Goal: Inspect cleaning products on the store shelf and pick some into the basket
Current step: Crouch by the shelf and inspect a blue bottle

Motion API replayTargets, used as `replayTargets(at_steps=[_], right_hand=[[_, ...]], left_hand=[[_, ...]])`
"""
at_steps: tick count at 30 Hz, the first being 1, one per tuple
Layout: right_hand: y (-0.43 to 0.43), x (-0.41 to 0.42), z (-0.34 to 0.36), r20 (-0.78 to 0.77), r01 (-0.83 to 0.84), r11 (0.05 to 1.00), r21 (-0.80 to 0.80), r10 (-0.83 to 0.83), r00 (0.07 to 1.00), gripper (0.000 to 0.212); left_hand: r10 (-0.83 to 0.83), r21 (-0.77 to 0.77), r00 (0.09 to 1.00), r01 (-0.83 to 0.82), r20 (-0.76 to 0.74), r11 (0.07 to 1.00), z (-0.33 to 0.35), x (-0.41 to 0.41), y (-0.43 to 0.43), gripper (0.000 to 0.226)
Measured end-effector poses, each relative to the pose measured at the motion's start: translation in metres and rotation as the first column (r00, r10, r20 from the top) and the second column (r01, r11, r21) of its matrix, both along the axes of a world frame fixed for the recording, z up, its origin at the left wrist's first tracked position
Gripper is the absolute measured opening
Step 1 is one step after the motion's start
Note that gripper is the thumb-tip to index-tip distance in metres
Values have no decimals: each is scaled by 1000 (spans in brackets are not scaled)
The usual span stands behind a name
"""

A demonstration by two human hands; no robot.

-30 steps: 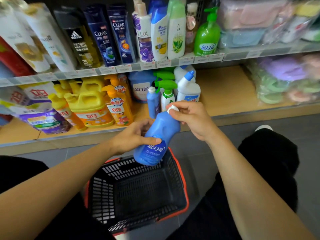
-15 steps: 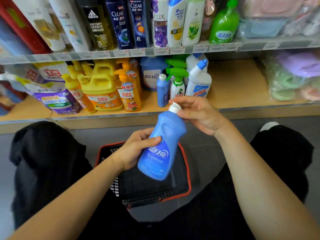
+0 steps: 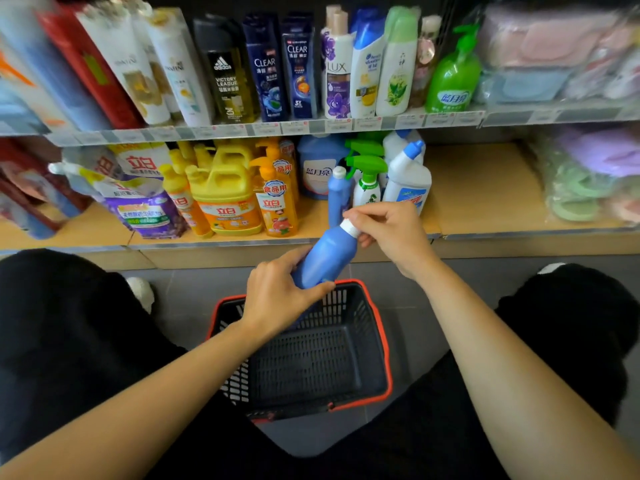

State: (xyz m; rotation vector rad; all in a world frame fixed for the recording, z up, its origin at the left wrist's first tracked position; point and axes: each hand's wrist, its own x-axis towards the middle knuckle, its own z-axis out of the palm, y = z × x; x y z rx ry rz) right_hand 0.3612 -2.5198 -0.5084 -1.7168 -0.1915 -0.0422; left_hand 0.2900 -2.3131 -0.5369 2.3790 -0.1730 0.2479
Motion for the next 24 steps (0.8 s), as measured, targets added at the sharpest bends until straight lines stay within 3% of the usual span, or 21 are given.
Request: replayTargets(at_steps=[5, 10, 15, 20, 22, 24], right_hand=[[4, -3, 26, 29, -45, 999, 21, 45, 999, 21], [11, -17, 52, 62, -61, 998, 33, 59, 996, 11], [28, -10, 74, 75, -126, 990, -56, 130, 989, 19], [42, 7, 69, 48, -124, 992, -36, 126, 991, 26], [44, 17, 59, -8, -157, 987, -22, 156, 988, 16], [45, 27, 44, -102, -186, 982, -23, 182, 978, 21]], left_hand=[[-67, -146, 997, 61, -35, 987, 20, 8, 10, 55], [-153, -277, 988, 141, -20, 950, 31, 8, 23, 58], [-226, -359, 973, 197, -40, 912, 34, 15, 41, 61], [-277, -526, 950, 162, -146, 835, 30, 33, 57, 58], [-296, -599, 936, 127, -191, 790, 26, 44, 61, 57], [-319, -694, 917, 70, -238, 717, 20, 55, 61, 56]])
